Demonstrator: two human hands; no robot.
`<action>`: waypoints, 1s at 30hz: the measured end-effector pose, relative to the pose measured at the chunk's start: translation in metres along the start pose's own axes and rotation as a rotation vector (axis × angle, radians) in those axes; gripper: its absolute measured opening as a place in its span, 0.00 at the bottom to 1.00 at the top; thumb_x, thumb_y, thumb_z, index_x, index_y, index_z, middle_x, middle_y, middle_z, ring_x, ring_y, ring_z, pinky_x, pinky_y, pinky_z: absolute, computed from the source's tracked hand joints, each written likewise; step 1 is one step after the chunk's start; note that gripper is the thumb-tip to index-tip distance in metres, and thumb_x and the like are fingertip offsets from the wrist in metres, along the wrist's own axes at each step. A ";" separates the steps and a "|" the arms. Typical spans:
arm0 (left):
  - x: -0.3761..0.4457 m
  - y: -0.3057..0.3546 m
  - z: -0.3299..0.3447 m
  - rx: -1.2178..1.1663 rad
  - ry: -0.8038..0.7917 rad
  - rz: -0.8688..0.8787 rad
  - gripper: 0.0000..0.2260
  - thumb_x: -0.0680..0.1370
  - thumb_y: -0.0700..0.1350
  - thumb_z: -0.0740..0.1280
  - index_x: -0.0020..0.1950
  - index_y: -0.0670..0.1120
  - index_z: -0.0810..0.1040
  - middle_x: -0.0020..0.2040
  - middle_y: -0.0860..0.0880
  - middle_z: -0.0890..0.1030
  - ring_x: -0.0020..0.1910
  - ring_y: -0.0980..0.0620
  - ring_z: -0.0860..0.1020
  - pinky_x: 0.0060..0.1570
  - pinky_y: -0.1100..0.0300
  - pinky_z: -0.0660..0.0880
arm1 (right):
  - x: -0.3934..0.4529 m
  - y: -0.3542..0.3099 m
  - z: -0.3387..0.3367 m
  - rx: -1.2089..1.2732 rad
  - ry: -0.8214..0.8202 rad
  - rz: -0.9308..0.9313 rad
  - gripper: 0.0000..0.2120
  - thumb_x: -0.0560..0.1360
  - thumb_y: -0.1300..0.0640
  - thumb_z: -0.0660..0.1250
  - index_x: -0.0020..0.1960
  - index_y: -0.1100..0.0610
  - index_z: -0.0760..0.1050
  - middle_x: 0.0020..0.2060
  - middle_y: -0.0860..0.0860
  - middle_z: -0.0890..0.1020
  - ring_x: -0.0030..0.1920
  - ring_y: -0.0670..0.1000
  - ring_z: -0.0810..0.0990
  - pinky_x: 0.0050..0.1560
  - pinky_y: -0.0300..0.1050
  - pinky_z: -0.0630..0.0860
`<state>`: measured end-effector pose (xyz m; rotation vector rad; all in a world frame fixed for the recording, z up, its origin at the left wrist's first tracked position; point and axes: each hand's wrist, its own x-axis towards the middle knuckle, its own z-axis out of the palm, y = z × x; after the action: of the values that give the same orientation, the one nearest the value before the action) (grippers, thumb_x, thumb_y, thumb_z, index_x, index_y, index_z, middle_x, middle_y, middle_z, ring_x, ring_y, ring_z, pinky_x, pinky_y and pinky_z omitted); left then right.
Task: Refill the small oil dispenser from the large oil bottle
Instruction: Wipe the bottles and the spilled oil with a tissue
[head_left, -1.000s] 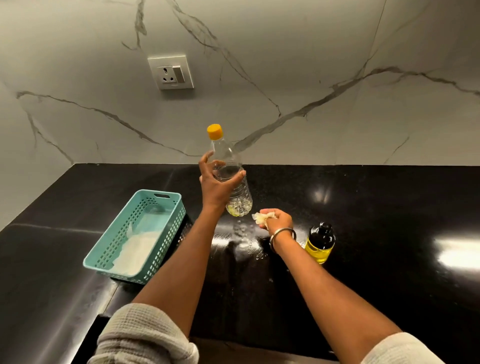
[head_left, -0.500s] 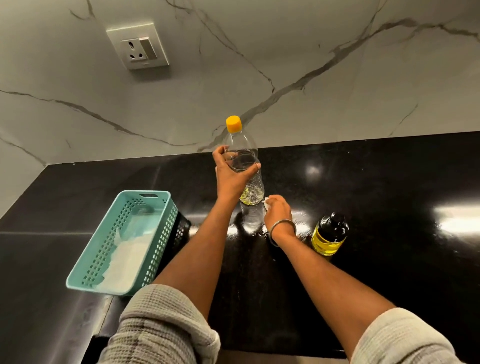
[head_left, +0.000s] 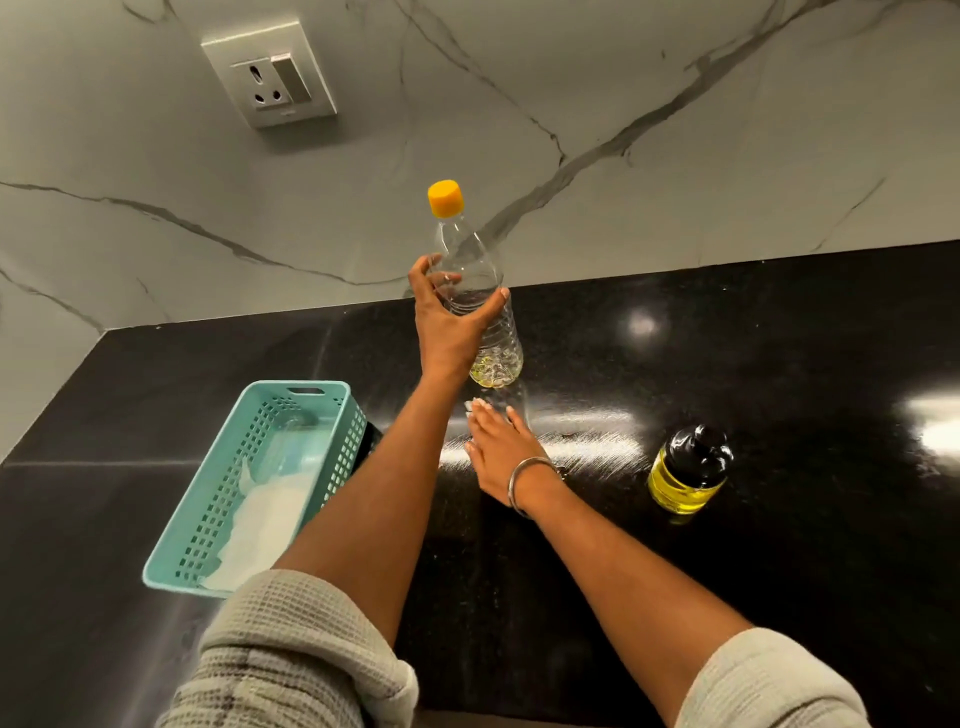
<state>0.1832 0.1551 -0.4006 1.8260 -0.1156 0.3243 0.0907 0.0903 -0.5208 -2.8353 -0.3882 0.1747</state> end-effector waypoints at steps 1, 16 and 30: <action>0.001 0.001 0.000 -0.007 -0.002 0.001 0.35 0.66 0.47 0.79 0.67 0.52 0.62 0.56 0.47 0.75 0.54 0.57 0.78 0.58 0.55 0.77 | -0.004 0.009 -0.003 -0.025 0.016 0.027 0.28 0.82 0.48 0.42 0.77 0.59 0.45 0.78 0.52 0.45 0.77 0.49 0.42 0.76 0.51 0.40; -0.005 0.004 -0.010 -0.026 0.043 -0.007 0.35 0.67 0.47 0.79 0.66 0.51 0.62 0.56 0.46 0.76 0.53 0.59 0.78 0.55 0.59 0.77 | -0.021 -0.018 0.004 -0.019 -0.062 0.092 0.35 0.79 0.39 0.40 0.77 0.60 0.38 0.76 0.54 0.38 0.76 0.52 0.36 0.76 0.51 0.37; -0.029 0.004 -0.025 -0.007 0.068 -0.050 0.36 0.67 0.46 0.79 0.67 0.50 0.62 0.56 0.52 0.76 0.51 0.65 0.77 0.56 0.60 0.76 | -0.054 -0.038 0.007 0.003 -0.025 0.219 0.37 0.78 0.39 0.40 0.76 0.63 0.37 0.76 0.59 0.38 0.76 0.57 0.36 0.76 0.53 0.37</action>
<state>0.1504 0.1758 -0.3989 1.8056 -0.0238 0.3493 0.0288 0.1119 -0.5123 -2.8697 -0.0813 0.2541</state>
